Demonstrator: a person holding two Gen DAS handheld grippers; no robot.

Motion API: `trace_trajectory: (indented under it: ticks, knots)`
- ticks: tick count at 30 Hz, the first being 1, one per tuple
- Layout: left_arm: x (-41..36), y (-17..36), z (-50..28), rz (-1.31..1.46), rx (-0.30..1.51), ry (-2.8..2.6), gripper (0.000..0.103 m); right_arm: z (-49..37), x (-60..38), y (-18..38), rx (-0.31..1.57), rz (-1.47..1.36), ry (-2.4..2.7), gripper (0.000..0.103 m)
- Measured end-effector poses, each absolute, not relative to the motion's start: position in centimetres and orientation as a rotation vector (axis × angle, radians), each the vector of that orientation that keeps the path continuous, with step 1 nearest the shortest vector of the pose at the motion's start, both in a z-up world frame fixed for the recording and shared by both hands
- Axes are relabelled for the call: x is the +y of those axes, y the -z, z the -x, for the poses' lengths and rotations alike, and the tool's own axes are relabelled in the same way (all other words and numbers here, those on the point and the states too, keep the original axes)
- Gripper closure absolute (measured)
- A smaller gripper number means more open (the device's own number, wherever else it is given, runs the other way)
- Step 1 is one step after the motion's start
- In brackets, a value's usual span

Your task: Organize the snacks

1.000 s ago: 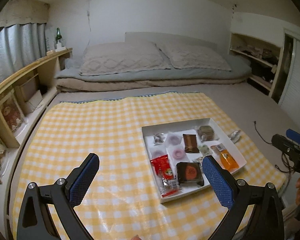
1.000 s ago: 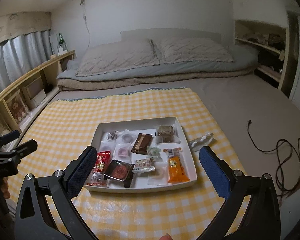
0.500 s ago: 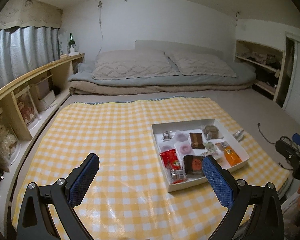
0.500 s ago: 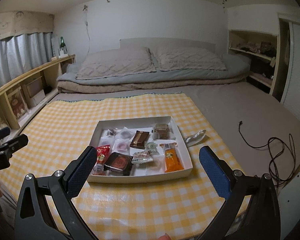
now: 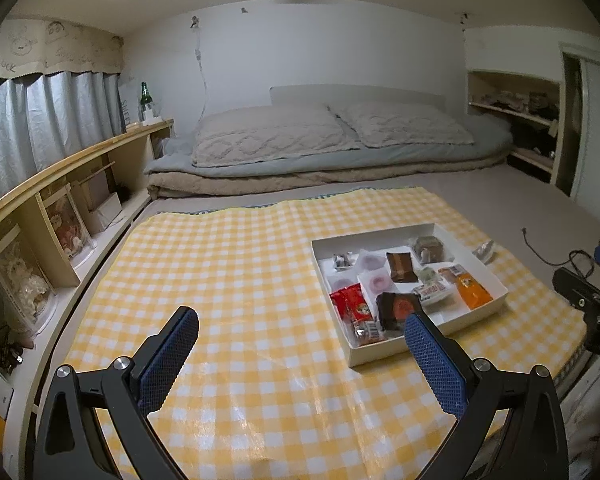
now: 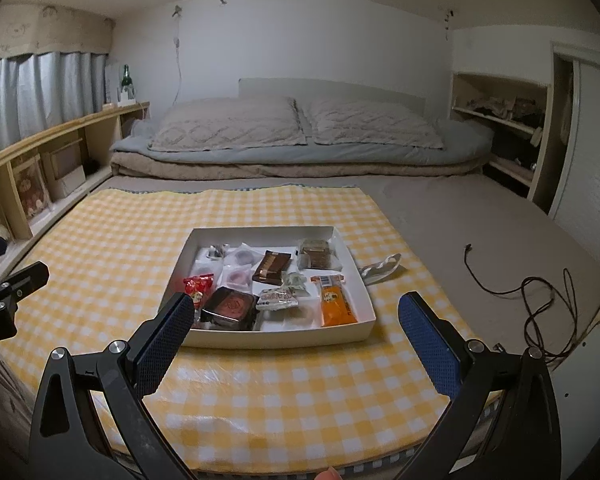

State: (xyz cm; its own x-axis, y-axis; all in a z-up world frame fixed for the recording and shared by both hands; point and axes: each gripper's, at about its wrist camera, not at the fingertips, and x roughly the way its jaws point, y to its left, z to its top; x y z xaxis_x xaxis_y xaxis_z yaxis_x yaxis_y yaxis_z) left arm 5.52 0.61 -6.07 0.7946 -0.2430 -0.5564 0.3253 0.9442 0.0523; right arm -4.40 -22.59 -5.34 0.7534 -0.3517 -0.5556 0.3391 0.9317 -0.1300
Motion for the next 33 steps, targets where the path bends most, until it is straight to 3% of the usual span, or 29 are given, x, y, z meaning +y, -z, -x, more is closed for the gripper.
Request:
trace_trajectory:
  ticks: [33]
  knots:
    - [0.70, 6.36, -4.75, -0.125, 0.576, 0.281, 0.000, 3.99, -21.50, 6.05, 0.613, 0.061, 0.364, 0.000]
